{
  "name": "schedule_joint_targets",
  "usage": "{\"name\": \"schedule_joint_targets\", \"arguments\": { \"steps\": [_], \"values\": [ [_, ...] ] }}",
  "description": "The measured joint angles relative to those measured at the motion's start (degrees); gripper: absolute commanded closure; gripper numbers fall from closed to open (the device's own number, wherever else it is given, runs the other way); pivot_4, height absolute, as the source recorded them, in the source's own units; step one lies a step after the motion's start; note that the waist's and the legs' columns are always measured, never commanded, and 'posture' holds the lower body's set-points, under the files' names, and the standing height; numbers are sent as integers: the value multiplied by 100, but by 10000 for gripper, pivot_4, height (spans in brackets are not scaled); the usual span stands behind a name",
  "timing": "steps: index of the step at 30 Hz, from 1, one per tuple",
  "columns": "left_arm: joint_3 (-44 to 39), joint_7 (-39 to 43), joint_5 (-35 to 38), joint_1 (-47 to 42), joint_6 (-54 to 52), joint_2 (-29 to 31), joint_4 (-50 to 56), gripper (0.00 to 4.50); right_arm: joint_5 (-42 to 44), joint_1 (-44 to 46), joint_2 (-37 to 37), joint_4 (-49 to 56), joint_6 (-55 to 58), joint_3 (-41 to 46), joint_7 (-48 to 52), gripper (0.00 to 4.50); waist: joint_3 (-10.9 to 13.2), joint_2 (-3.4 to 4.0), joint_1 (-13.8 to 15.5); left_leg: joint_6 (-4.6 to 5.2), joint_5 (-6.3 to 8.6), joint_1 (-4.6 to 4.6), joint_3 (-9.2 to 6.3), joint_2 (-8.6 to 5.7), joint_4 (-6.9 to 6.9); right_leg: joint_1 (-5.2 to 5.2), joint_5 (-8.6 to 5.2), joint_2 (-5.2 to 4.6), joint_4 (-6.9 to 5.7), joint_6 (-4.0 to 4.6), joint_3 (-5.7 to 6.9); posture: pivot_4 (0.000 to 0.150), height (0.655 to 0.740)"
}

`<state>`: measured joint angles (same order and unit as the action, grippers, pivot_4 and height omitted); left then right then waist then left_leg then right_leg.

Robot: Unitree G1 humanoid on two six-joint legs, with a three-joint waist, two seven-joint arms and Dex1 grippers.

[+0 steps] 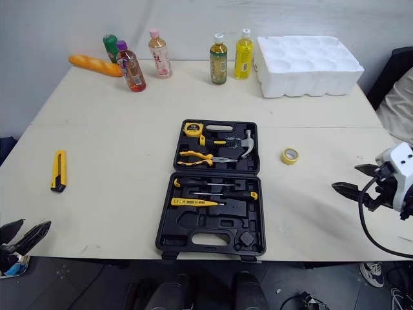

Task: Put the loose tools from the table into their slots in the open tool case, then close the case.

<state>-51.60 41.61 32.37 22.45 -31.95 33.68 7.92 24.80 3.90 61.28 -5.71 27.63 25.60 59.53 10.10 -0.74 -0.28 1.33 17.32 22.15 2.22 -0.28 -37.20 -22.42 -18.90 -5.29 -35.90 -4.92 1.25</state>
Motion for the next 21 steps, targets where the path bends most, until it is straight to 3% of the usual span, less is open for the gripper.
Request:
{"name": "schedule_joint_targets", "arguments": {
  "steps": [6,13,16,21],
  "values": [
    [269,-711,43,-415,-209,-11,402,431,4,379,-32,17,-29,-62,-3,0,-3,9,-34,-4,-3,-1,0,0,1,-2,1,0,-7,-1,0,1500,7400],
    [788,-2743,-100,-1762,-1619,-162,1039,431,704,942,-270,1692,663,-823,111,0,-3,8,-33,-10,-7,4,1,0,0,-5,4,6,-12,-7,2,1500,7400],
    [765,-3478,-102,-2414,-2418,-164,994,431,1077,1684,-489,2303,1028,-1385,106,0,-2,5,-42,-40,-23,4,1,0,-5,-6,5,8,-14,-9,5,1500,7400],
    [877,-3972,-293,-3151,-3006,81,451,431,1383,2767,-974,2824,1345,-2184,105,0,-1,-5,-18,-49,-27,9,0,0,-5,-13,5,11,-15,-9,9,1500,7400]
  ]
}}
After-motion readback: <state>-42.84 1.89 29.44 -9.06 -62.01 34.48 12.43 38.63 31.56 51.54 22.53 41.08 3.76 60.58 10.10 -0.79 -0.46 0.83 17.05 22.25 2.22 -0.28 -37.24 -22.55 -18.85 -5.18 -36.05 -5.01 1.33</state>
